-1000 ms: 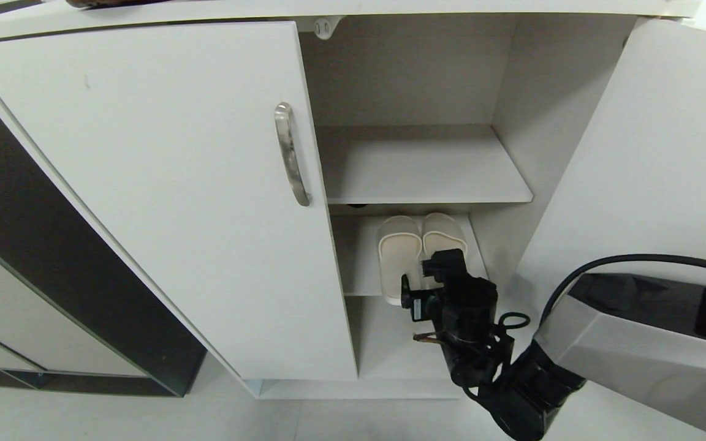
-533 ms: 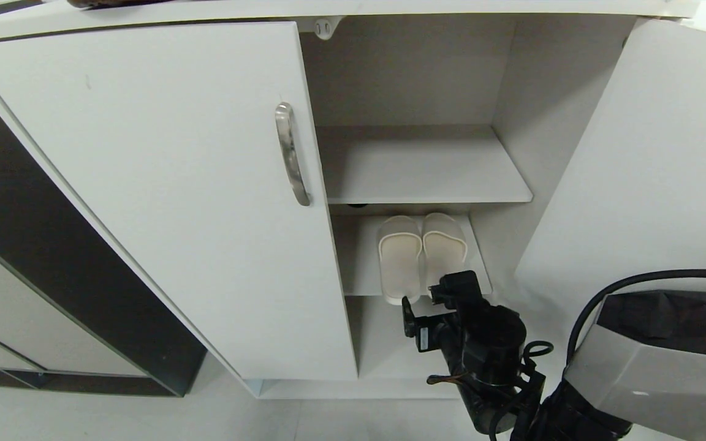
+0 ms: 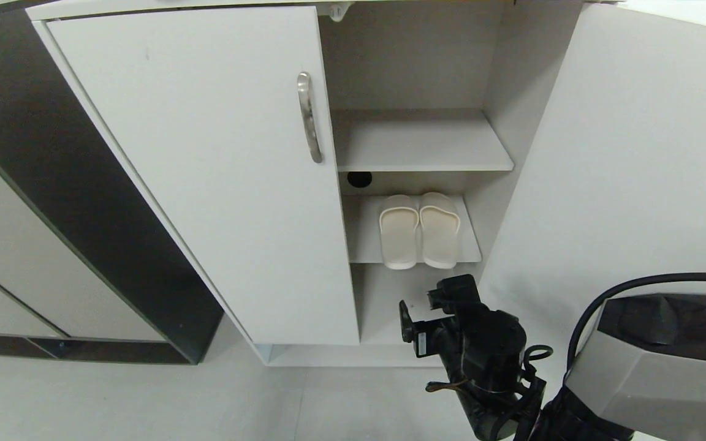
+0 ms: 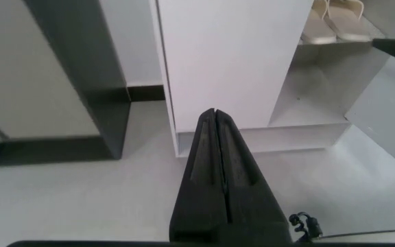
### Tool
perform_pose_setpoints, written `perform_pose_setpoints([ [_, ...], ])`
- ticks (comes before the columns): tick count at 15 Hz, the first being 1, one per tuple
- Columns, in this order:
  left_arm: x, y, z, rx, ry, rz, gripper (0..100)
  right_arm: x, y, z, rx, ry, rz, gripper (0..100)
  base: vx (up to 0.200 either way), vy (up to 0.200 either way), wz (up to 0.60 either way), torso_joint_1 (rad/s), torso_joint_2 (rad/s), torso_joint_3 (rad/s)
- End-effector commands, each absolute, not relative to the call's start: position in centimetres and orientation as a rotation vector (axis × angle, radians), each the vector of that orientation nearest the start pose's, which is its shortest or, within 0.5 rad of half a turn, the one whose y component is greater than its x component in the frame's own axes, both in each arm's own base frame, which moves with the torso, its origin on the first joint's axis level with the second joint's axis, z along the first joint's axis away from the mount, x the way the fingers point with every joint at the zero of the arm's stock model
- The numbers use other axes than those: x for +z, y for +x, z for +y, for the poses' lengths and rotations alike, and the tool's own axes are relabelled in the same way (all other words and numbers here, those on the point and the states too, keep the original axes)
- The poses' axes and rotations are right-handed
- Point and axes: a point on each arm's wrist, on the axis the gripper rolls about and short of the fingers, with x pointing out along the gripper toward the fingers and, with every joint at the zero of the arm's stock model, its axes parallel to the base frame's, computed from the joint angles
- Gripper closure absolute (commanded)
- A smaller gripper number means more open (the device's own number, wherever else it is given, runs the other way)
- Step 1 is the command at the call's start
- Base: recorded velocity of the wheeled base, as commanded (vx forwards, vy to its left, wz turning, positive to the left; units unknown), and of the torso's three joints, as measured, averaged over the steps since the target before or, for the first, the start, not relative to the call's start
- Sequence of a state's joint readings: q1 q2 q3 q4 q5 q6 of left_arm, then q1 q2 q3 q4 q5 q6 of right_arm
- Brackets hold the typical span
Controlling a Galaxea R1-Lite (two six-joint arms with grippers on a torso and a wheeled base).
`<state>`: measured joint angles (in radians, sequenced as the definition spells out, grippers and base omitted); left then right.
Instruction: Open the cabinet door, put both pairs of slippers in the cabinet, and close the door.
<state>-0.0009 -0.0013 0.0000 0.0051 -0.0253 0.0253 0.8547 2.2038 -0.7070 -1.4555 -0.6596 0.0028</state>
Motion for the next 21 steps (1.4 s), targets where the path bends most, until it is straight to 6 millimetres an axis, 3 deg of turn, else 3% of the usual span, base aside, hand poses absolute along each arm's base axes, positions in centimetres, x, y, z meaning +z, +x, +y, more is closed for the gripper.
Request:
perform_pose_setpoints([
  [1,7.52,-2.28,-0.04,-0.023,0.026,0.003,100,6.91,24.90,26.50,0.195,-0.027,0.030,0,0.000,0.000,0.00,0.000,0.00,0.000],
  [17,7.52,-2.28,0.06,0.025,0.022,0.003,100,6.25,24.66,26.73,0.204,-0.042,0.044,0,0.000,0.000,0.00,0.000,0.00,0.000],
  [21,7.52,-2.28,0.06,0.025,0.022,0.003,100,6.19,24.62,26.77,0.204,-0.045,0.045,0,0.000,0.000,0.00,0.005,0.00,0.155],
])
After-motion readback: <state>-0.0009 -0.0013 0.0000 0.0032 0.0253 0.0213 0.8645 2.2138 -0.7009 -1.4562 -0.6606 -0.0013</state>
